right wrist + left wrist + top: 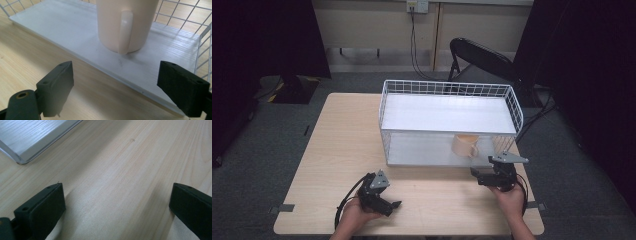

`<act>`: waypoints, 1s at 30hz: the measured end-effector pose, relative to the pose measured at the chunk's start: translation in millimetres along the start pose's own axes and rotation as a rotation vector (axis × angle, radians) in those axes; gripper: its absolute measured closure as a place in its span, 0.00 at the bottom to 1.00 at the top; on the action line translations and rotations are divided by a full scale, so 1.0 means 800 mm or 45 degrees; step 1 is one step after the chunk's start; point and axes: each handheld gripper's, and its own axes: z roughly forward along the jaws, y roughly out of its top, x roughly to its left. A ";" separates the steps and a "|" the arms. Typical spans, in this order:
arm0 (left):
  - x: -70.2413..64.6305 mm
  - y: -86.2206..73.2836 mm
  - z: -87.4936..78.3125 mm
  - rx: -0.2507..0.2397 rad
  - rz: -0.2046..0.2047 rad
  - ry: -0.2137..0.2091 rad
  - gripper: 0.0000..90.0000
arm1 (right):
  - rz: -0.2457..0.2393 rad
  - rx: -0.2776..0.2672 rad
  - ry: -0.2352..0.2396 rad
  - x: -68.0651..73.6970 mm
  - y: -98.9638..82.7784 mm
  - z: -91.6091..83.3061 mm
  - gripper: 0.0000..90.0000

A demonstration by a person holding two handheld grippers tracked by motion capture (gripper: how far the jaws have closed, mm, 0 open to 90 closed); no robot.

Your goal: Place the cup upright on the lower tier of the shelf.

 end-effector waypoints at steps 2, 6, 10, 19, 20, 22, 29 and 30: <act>0.000 0.000 0.000 0.000 0.000 0.000 0.00 | -0.011 0.007 0.002 0.001 -0.001 -0.001 0.14; 0.000 0.000 0.000 0.000 0.000 0.000 0.00 | -0.024 0.005 0.015 0.003 -0.002 -0.005 0.14; 0.000 0.000 0.000 0.000 0.000 0.000 0.00 | -0.043 0.016 0.023 0.003 -0.004 -0.008 0.14; 0.000 0.000 0.000 0.000 0.000 0.000 0.00 | -0.068 0.052 0.034 -0.002 -0.018 -0.015 0.15; 0.000 0.000 0.000 0.000 0.000 0.000 0.00 | -0.069 0.052 0.034 -0.003 -0.019 -0.016 0.15; 0.000 0.000 0.000 0.000 0.000 0.001 0.00 | -0.079 0.062 0.039 -0.004 -0.023 -0.018 0.15; 0.000 0.000 0.000 0.000 0.000 0.000 0.00 | -0.111 0.086 0.064 -0.005 -0.031 -0.028 0.15; 0.000 0.000 0.000 0.000 0.000 0.000 0.00 | -0.113 0.087 0.068 -0.005 -0.033 -0.029 0.15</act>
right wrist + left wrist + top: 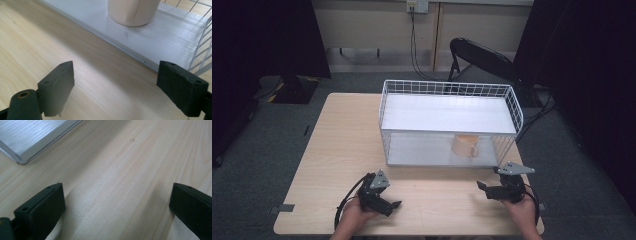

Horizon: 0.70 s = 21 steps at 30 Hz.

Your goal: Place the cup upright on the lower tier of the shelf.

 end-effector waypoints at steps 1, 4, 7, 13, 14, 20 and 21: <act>0.000 0.000 0.000 0.001 0.000 0.000 0.00 | -0.006 0.006 0.002 0.000 -0.002 -0.002 0.15; 0.000 0.000 0.000 0.000 0.000 0.000 0.00 | -0.014 0.010 0.004 -0.001 -0.006 -0.005 0.16; 0.000 0.000 0.000 0.000 0.000 0.000 0.00 | -0.017 0.012 0.001 -0.002 -0.008 -0.008 0.16; 0.000 0.000 0.000 0.000 0.000 0.000 0.00 | -0.025 0.022 0.004 -0.005 -0.014 -0.012 0.16; 0.000 0.000 0.000 0.000 -0.001 0.000 0.00 | -0.023 0.020 0.007 -0.006 -0.015 -0.013 0.16; 0.000 0.000 0.000 0.000 -0.001 0.000 0.00 | -0.023 0.028 0.008 -0.008 -0.019 -0.018 0.16; 0.000 0.000 0.000 0.000 -0.001 0.000 0.00 | -0.025 0.032 0.010 -0.008 -0.020 -0.018 0.16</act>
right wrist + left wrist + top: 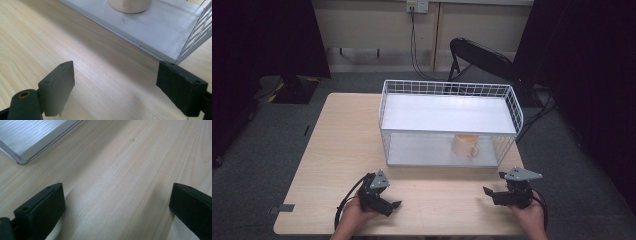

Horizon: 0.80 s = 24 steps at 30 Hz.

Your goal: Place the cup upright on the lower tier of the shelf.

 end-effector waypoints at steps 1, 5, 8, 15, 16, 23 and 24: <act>0.000 0.000 0.000 0.000 0.000 0.000 0.00 | -0.002 0.001 0.003 0.000 -0.001 0.000 0.16; 0.000 0.000 0.000 0.000 0.000 0.000 0.00 | -0.005 0.002 0.000 -0.001 -0.003 -0.002 0.16; 0.000 0.000 0.000 0.000 0.001 0.000 0.00 | -0.007 0.005 0.001 -0.002 -0.006 -0.004 0.16; 0.000 0.000 0.000 0.001 0.000 0.000 0.00 | -0.023 0.026 -0.008 -0.006 -0.015 -0.010 0.16; 0.000 0.000 0.000 0.001 0.000 0.000 0.00 | -0.024 0.028 -0.010 -0.006 -0.016 -0.011 0.16; 0.000 0.000 0.000 0.000 0.001 0.000 0.00 | -0.023 0.033 -0.011 -0.008 -0.024 -0.013 0.16; 0.000 0.000 0.000 0.001 0.000 0.000 0.00 | -0.025 0.033 -0.008 -0.009 -0.025 -0.013 0.16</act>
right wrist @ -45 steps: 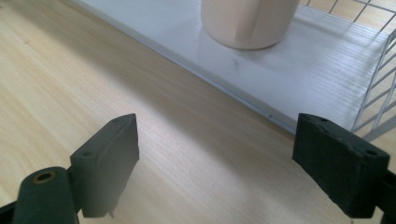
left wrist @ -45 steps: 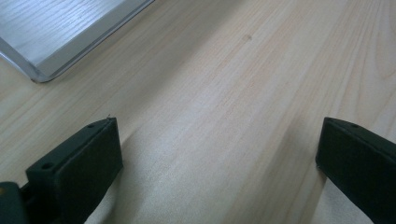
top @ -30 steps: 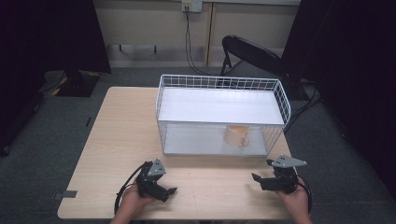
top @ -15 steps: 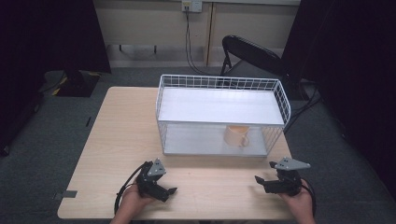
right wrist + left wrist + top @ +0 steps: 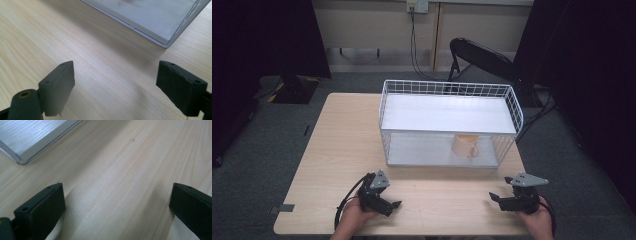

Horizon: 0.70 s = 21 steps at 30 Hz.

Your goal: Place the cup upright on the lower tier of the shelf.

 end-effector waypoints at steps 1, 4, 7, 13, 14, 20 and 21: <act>0.000 0.000 0.000 0.000 0.000 0.000 0.00 | -0.001 0.001 0.001 0.000 -0.001 0.000 0.16; 0.000 0.000 0.000 0.000 0.000 0.000 0.00 | -0.006 0.003 0.001 -0.001 -0.003 0.000 0.16; 0.000 0.000 0.000 0.000 -0.002 0.001 0.00 | -0.004 0.009 0.005 -0.002 -0.008 0.000 0.16; 0.000 0.000 0.000 0.001 -0.002 0.002 0.00 | -0.009 0.041 0.013 -0.004 -0.018 0.002 0.17; 0.000 0.000 0.000 0.004 -0.005 0.003 0.00 | -0.011 0.042 0.012 -0.005 -0.019 0.002 0.17; 0.000 0.000 0.000 0.001 -0.003 0.002 0.00 | 0.003 0.057 0.017 -0.007 -0.025 0.004 0.17; 0.000 0.000 0.000 0.000 -0.003 0.002 0.00 | 0.008 0.054 0.016 -0.008 -0.025 0.004 0.17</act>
